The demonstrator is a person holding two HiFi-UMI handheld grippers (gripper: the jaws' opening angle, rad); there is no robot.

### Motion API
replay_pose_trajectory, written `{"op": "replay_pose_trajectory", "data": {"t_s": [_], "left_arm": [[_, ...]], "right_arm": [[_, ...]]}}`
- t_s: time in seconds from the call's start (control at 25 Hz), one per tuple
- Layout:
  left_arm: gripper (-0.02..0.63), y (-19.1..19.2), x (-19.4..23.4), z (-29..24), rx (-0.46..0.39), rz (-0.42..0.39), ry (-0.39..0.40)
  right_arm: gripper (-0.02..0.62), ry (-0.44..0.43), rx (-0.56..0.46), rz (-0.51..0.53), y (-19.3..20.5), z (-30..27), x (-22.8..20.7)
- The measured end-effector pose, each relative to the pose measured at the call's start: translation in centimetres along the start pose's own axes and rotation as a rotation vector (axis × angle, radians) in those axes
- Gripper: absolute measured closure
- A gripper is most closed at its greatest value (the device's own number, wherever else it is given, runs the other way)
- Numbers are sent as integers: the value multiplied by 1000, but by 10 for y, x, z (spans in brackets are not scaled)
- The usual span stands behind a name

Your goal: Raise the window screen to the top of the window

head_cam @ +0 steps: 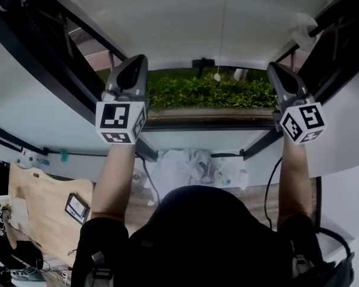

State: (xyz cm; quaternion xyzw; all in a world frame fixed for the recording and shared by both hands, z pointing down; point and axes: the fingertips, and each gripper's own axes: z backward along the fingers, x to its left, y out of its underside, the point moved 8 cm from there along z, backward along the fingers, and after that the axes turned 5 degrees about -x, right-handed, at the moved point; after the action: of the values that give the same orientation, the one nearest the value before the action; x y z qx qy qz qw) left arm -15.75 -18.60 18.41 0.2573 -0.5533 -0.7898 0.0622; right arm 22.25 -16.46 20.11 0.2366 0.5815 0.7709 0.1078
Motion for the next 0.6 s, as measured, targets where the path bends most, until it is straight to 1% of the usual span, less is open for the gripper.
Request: {"op": "replay_pose_trajectory", "data": {"t_s": [0.08, 0.12, 0.24, 0.32, 0.44, 0.6], "left_arm": [[600, 12, -8, 10, 5, -19, -15], [600, 19, -13, 15, 6, -13, -18], [600, 44, -24, 25, 38, 64, -12], [600, 59, -32, 30, 71, 89, -8], [600, 77, -46, 38, 103, 86, -8], [600, 98, -62, 49, 128, 99, -4]], "right_arm": [[591, 14, 10, -27, 14, 7, 2], [591, 23, 9, -45, 20, 11, 3], [591, 44, 5, -106, 36, 17, 6], [591, 53, 14, -154, 48, 20, 11], [591, 67, 38, -206, 71, 25, 17], [591, 80, 76, -238, 99, 34, 27]]}}
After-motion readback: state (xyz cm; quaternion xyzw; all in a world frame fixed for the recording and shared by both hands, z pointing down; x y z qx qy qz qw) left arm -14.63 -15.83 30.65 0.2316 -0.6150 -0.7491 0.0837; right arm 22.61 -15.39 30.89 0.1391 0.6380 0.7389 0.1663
